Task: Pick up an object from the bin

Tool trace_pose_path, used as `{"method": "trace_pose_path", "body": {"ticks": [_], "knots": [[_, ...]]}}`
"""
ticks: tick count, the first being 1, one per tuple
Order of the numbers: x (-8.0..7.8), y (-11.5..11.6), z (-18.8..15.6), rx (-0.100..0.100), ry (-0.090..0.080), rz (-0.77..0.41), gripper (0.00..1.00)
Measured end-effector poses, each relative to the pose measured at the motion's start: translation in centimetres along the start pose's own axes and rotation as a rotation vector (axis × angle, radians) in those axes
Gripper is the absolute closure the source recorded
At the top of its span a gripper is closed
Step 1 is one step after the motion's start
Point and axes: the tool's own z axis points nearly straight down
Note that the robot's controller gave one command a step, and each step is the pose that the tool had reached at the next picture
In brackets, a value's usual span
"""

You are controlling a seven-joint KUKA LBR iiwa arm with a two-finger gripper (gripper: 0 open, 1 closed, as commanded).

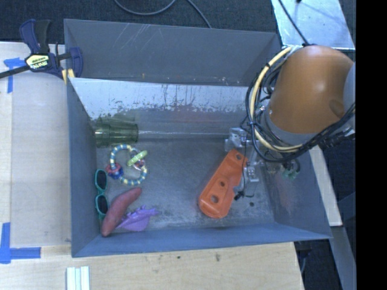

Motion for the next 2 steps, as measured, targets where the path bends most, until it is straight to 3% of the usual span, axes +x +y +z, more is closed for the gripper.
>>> {"method": "trace_pose_path", "body": {"ticks": [1,2], "knots": [[-0.2,0.0,-0.4,0.0,-0.009,0.0,0.0],[-2.0,-0.8,3.4,0.0,-0.016,0.024,0.0]]}}
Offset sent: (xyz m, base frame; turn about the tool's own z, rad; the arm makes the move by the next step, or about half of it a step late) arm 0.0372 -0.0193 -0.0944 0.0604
